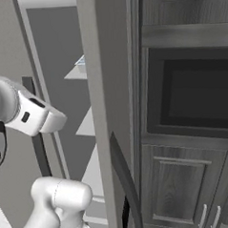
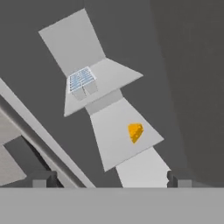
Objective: Open the freezer door, pick up the ice cube tray from the freezer, and place it on the dining counter.
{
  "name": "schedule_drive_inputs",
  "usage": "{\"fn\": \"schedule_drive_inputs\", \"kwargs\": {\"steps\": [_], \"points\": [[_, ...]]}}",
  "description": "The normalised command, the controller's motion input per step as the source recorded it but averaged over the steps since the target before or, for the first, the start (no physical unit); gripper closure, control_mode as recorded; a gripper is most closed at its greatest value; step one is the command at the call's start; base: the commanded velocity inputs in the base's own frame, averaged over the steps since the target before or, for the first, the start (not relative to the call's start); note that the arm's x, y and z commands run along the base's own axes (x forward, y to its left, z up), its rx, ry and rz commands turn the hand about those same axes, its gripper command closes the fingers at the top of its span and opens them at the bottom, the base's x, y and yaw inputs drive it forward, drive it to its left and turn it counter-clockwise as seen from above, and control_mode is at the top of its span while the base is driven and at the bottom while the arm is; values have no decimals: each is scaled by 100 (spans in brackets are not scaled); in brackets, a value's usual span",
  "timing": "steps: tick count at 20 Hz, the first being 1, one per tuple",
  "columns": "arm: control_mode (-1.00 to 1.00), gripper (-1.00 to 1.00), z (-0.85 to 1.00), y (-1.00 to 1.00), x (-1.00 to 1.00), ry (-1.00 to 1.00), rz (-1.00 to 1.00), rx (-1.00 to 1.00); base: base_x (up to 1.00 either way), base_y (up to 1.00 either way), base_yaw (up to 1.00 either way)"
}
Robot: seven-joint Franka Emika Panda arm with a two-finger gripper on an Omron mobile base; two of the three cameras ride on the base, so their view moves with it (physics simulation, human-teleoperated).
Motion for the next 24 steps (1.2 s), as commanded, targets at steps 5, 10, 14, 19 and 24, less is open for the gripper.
{"fn": "schedule_drive_inputs", "kwargs": {"steps": [5,10,14,19,24], "points": [[-100,-100,14,13,4,-6,-11,20,0,0,0],[-100,-100,4,15,11,-6,-15,20,0,0,0],[-100,-100,9,1,14,-4,-14,25,0,0,0],[-100,-100,24,-4,30,-1,-5,28,0,0,0],[-100,-100,23,-3,41,0,0,21,0,0,0]]}}
